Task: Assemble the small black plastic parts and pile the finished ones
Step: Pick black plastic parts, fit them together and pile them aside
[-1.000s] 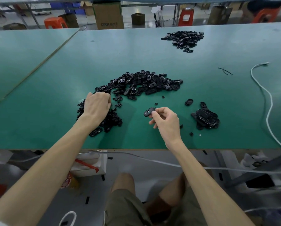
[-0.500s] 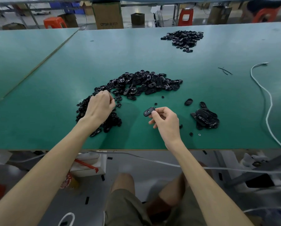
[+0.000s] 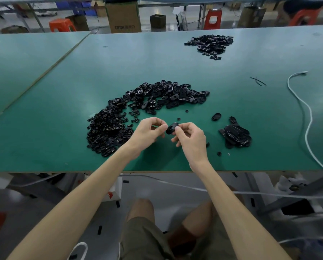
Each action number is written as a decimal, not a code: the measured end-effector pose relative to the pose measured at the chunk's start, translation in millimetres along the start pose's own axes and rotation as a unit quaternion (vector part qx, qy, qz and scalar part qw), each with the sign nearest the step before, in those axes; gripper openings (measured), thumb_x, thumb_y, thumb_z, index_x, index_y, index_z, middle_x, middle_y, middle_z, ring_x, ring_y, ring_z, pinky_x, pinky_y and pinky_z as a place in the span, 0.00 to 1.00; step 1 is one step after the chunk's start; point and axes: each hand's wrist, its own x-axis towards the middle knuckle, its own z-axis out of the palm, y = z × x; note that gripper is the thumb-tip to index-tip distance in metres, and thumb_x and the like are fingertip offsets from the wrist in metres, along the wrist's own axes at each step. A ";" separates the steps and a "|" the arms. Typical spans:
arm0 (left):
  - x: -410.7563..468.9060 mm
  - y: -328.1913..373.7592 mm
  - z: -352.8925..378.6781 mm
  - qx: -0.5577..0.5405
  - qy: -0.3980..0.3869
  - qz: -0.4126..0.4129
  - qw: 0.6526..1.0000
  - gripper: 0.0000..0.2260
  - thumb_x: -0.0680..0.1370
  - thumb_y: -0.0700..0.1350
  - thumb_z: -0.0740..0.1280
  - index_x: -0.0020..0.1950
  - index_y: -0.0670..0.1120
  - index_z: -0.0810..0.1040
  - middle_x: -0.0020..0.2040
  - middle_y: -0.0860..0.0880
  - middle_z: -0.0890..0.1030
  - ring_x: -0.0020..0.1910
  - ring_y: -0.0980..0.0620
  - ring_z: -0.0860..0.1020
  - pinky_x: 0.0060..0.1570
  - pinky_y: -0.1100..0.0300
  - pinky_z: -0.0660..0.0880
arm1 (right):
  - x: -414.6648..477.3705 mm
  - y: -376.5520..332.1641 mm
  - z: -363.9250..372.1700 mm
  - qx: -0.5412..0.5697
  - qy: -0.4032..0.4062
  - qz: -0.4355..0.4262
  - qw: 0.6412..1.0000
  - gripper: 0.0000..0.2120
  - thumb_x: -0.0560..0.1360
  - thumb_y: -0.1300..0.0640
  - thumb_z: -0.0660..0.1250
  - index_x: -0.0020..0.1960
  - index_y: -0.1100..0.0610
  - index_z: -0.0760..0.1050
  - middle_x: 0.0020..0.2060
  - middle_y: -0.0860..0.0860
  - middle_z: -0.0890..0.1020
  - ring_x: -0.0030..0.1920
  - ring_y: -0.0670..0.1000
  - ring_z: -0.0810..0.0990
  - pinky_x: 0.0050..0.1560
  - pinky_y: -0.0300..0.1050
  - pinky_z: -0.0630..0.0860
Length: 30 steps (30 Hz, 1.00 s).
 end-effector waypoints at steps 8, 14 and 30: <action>-0.8 -6.5 -1.8 0.001 -0.005 -0.014 1.000 0.05 0.83 0.44 0.67 0.51 0.44 0.80 0.37 0.47 0.84 0.26 0.59 0.71 0.29 0.66 0.68 | -1.1 -1.3 1.2 0.015 -0.009 -0.006 1.000 0.05 0.81 0.60 0.68 0.46 0.57 0.80 0.36 0.48 0.87 0.33 0.49 0.85 0.32 0.39 0.76; -1.1 -7.9 -1.5 0.001 -0.025 -0.017 1.000 0.06 0.84 0.45 0.67 0.52 0.44 0.81 0.34 0.49 0.84 0.26 0.58 0.70 0.28 0.66 0.68 | -1.7 0.3 0.5 0.016 -0.009 -0.008 1.000 0.05 0.81 0.60 0.68 0.46 0.55 0.80 0.35 0.50 0.86 0.31 0.53 0.85 0.31 0.39 0.75; -4.6 -14.2 -3.2 -0.091 -0.012 -0.030 0.995 0.09 0.83 0.46 0.67 0.50 0.41 0.82 0.36 0.46 0.85 0.32 0.51 0.75 0.36 0.64 0.74 | -1.5 -0.2 0.4 0.021 -0.027 -0.011 0.999 0.03 0.81 0.60 0.69 0.48 0.58 0.80 0.33 0.50 0.85 0.28 0.49 0.82 0.28 0.38 0.74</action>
